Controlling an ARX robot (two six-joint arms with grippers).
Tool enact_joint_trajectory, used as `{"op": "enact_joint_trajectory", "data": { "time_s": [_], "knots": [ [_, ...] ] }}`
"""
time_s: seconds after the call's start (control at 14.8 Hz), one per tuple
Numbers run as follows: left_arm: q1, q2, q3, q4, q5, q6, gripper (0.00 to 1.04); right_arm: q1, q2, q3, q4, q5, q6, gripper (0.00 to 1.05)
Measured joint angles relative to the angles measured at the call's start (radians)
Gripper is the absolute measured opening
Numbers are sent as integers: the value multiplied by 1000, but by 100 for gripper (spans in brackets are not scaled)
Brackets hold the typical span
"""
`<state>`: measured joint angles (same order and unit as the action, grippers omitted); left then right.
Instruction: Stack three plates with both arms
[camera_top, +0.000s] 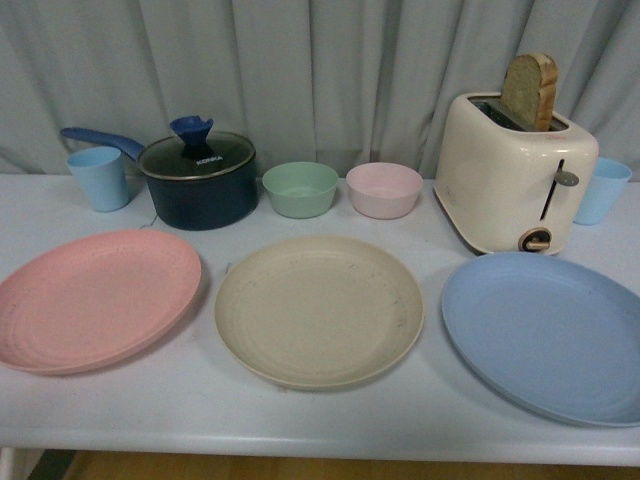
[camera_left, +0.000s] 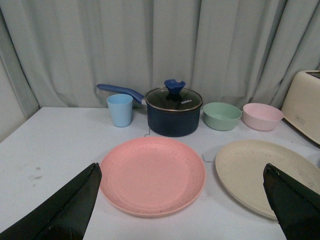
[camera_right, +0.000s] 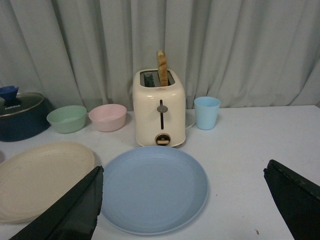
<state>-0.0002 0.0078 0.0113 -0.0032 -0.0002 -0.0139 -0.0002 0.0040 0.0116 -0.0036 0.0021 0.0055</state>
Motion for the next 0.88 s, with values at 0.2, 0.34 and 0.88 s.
{"op": "enact_joint_trajectory", "data": {
  "time_s": [0.2, 0.34, 0.88],
  "knots": [
    [0, 0, 0, 0, 0, 0, 98, 0, 0, 0, 0, 0, 0, 98],
    [0, 0, 0, 0, 0, 0, 98, 0, 0, 0, 0, 0, 0, 98],
    [-69, 293, 162, -280, -278, 54, 98, 0, 0, 0, -1, -2, -1, 98]
  ]
}}
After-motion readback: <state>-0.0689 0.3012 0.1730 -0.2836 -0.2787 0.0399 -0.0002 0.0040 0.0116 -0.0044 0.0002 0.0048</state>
